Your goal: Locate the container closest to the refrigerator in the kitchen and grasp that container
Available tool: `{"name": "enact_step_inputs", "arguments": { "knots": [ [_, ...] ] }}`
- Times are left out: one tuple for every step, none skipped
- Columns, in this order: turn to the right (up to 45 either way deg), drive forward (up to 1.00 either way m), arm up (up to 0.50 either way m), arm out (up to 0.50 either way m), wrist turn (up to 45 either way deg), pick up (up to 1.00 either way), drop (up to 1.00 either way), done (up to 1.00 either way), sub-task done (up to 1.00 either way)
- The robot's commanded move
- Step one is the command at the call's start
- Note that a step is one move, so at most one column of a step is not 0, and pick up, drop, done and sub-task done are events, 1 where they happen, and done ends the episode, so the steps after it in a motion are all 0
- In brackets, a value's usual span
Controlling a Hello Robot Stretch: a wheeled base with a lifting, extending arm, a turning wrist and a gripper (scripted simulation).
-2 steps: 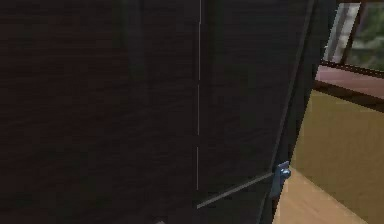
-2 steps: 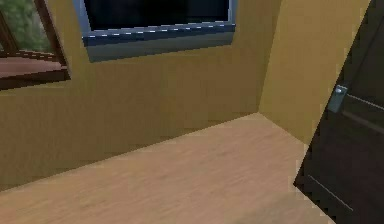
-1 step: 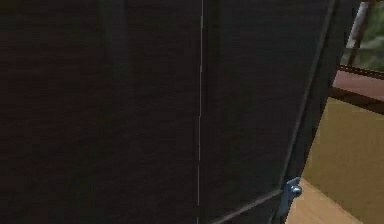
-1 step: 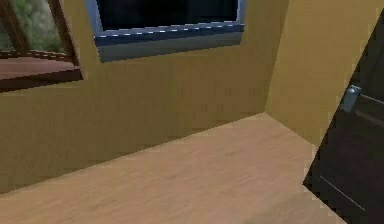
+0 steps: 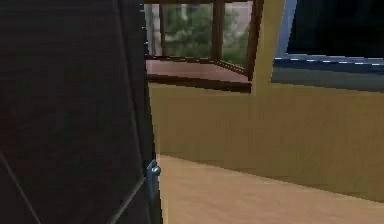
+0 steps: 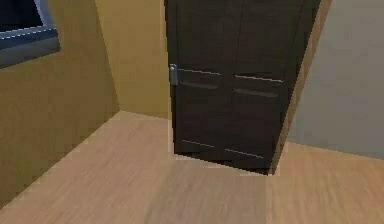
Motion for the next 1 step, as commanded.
{"name": "enact_step_inputs", "arguments": {
  "knots": [
    [27.0, 0.0, 0.0, 0.0, 0.0, 0.0, 0.0, 0.0, 0.0]
  ]
}}
